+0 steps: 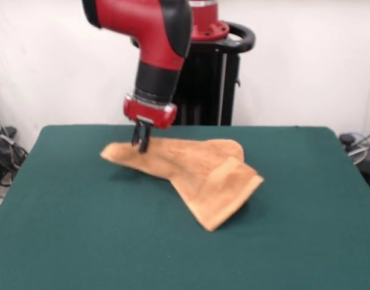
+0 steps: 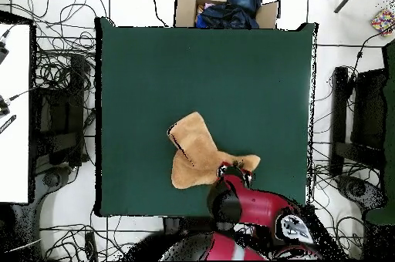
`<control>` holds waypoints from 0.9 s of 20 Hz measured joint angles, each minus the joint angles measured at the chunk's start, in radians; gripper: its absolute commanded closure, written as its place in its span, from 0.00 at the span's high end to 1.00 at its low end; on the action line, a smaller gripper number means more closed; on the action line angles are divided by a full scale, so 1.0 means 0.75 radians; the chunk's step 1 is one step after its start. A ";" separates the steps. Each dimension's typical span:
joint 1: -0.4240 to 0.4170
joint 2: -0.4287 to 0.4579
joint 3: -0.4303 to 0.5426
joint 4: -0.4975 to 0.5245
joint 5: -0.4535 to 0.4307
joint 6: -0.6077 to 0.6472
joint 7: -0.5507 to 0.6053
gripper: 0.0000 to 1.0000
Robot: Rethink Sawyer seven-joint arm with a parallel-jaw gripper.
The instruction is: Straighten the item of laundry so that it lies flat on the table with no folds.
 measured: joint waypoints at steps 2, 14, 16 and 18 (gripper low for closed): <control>-0.033 -0.058 0.011 0.012 -0.004 0.188 0.000 0.00; 0.203 0.130 -0.124 -0.024 0.007 -0.425 0.000 0.00; 0.228 0.188 -0.126 -0.034 0.021 -0.599 0.000 1.00; 0.228 0.192 -0.125 -0.035 0.021 -0.604 0.000 1.00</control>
